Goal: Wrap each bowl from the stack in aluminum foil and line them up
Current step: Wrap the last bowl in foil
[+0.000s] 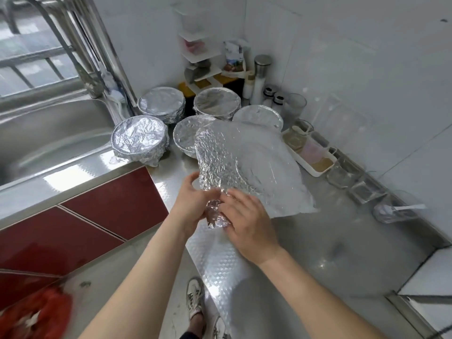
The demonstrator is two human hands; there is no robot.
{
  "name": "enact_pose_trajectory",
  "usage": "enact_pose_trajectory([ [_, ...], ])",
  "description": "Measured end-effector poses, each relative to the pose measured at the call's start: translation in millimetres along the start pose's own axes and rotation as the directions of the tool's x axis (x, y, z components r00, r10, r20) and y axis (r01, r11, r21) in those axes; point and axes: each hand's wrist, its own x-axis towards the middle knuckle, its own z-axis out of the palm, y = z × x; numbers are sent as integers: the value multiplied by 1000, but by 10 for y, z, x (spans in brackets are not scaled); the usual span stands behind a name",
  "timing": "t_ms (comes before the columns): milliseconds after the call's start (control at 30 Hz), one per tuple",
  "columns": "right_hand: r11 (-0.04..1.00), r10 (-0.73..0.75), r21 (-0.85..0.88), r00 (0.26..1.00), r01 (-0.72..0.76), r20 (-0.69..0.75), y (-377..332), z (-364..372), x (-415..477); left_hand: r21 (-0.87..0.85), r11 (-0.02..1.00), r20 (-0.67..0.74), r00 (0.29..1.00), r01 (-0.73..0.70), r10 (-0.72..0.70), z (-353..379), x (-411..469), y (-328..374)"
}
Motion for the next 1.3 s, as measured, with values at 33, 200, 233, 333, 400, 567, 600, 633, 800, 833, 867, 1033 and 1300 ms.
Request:
enact_pose_trajectory([
  [33,999,39,-1,997,-39,70,13,9,-52,27,1000,-49,999,-9,10,-46,45,-58],
  [200,880,452,175,892,-442,-17,236,-95,-353,217,976,-177,984,10,29,-327,181,-263],
  [233,786,603,263,788,-559,-128,295,-120,-401,236,972,-197,980,20,28,-360,198,-293],
  [333,69,997,560,75,-826,-12,477,-214,-436,248,967,-237,972,61,0,-405,208,-364],
  [400,-403,911,621,-231,-672,342,557,-248,-426,248,966,-242,970,74,-13,-417,221,-399],
  [567,-668,720,626,-136,-402,681,707,-241,-442,285,956,-259,966,71,6,-478,241,-454],
  [600,-663,725,639,-119,-390,679,720,-233,-458,311,948,-263,965,65,20,-495,239,-466],
  [633,-647,740,656,-113,-389,663,734,-237,-477,330,942,-265,964,58,34,-511,238,-479],
  [800,-506,826,712,-36,-486,562,767,-283,-609,361,932,-278,958,35,72,-539,204,-541],
  [833,-489,827,706,-13,-512,562,770,-301,-628,360,932,-279,957,34,73,-532,194,-553],
  [867,-476,823,695,6,-539,568,783,-324,-653,363,931,-283,956,37,72,-521,176,-563],
  [1033,-382,814,605,56,-698,578,850,-439,-720,592,806,-328,913,-2,242,-492,80,-557],
  [1300,-507,765,678,83,-532,638,889,-423,-801,806,-43,548,718,-590,430,194,49,-935],
])
